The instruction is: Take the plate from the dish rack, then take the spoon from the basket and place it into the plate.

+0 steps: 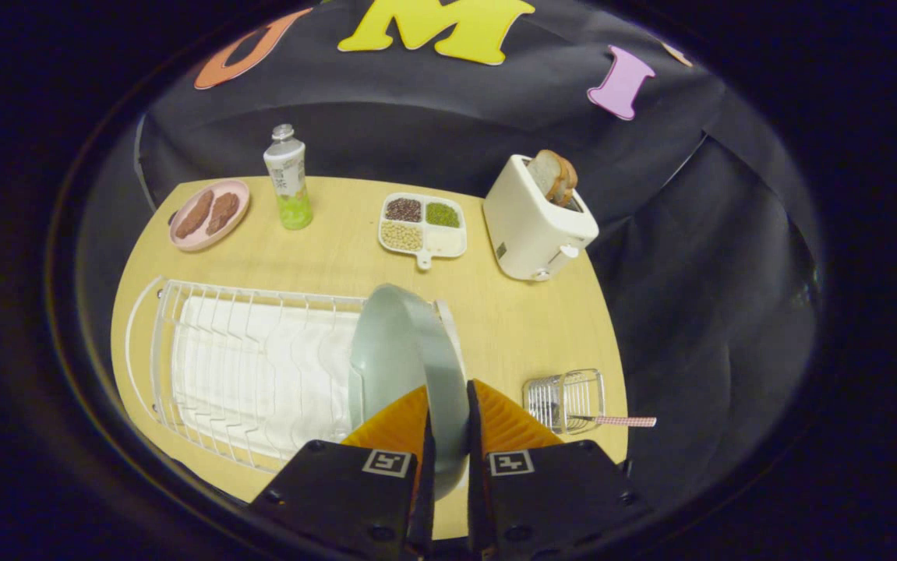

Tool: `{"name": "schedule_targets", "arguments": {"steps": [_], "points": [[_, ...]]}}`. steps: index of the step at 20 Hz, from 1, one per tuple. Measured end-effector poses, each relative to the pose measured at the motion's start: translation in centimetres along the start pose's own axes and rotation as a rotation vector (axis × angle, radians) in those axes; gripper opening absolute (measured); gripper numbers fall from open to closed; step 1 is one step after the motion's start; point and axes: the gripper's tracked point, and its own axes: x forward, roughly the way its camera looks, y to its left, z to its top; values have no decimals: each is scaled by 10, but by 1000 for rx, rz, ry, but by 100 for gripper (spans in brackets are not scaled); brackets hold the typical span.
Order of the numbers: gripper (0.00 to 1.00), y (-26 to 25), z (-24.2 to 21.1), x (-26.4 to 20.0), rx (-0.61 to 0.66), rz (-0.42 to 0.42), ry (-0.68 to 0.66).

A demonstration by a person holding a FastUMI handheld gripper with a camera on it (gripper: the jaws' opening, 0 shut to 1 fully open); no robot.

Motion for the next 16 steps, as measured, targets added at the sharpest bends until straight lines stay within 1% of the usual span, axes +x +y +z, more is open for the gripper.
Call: {"name": "schedule_targets", "arguments": {"steps": [3, 6, 10, 11, 12, 13, 16], "points": [[22, -3, -1, -9, 50, -89, -38], [22, -6, -1, -19, 58, -181, -100], [22, -15, -1, -33, 97, -265, -196], [22, -19, -2, -40, 99, -273, -216], [22, -18, -2, -47, 87, -256, -235], [22, -16, -3, -53, 78, -217, -256], [22, -9, -16, -78, 89, -74, -296]]}}
